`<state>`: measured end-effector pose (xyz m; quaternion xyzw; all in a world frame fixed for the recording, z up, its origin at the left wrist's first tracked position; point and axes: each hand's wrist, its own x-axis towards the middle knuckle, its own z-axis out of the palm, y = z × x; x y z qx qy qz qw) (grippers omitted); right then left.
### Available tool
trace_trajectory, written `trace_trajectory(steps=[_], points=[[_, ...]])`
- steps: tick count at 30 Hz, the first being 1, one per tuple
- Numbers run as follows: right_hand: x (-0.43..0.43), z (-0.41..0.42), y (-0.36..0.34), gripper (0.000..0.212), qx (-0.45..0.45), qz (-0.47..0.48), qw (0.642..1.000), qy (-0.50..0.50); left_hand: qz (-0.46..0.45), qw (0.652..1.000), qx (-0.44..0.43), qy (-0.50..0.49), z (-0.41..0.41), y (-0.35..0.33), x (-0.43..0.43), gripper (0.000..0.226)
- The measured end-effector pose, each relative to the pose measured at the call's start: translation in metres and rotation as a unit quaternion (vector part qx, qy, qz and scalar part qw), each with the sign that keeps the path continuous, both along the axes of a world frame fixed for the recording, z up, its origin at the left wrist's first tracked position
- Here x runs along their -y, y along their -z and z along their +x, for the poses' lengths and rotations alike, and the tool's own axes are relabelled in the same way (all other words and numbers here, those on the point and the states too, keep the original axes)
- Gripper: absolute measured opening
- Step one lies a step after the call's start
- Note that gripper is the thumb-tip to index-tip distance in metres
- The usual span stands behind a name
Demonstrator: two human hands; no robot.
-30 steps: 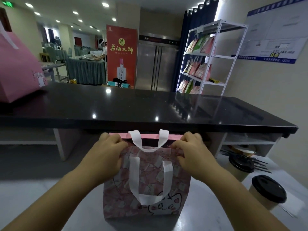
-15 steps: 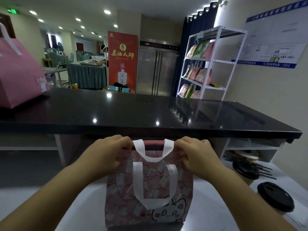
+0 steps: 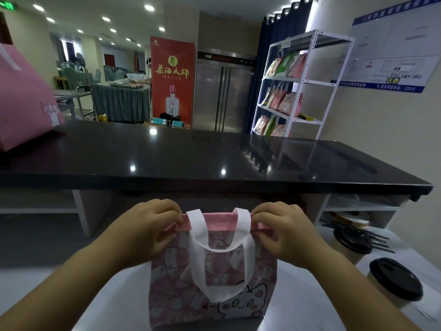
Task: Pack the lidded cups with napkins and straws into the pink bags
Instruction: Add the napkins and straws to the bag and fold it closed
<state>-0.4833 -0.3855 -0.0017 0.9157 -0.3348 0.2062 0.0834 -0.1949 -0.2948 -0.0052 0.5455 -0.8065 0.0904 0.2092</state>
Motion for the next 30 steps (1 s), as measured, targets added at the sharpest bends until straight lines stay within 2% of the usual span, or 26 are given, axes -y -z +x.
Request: trace_trajectory(steps=[4, 11, 22, 25, 30], points=[[0.003, 0.006, -0.007, 0.016, 0.018, 0.016, 1.0, 0.011, -0.005, 1.0, -0.004, -0.005, -0.004, -0.003, 0.004, 0.014], [0.006, 0.042, -0.013, 0.026, 0.0, 0.013, 1.0, 0.002, 0.022, 0.998, -0.007, -0.056, -0.026, -0.006, 0.027, 0.027], [0.013, 0.064, -0.008, 0.009, -0.063, 0.045, 0.997, -0.007, 0.055, 0.998, -0.017, -0.041, -0.035, -0.002, 0.047, 0.009], [0.014, 0.057, -0.012, 0.023, -0.069, 0.077, 0.995, 0.007, 0.093, 0.992, -0.076, -0.029, -0.028, -0.001, 0.045, 0.015], [0.012, 0.042, -0.02, 0.027, -0.085, 0.106, 0.987, 0.082, 0.113, 0.99, -0.06, -0.057, -0.013, 0.0, 0.04, 0.008]])
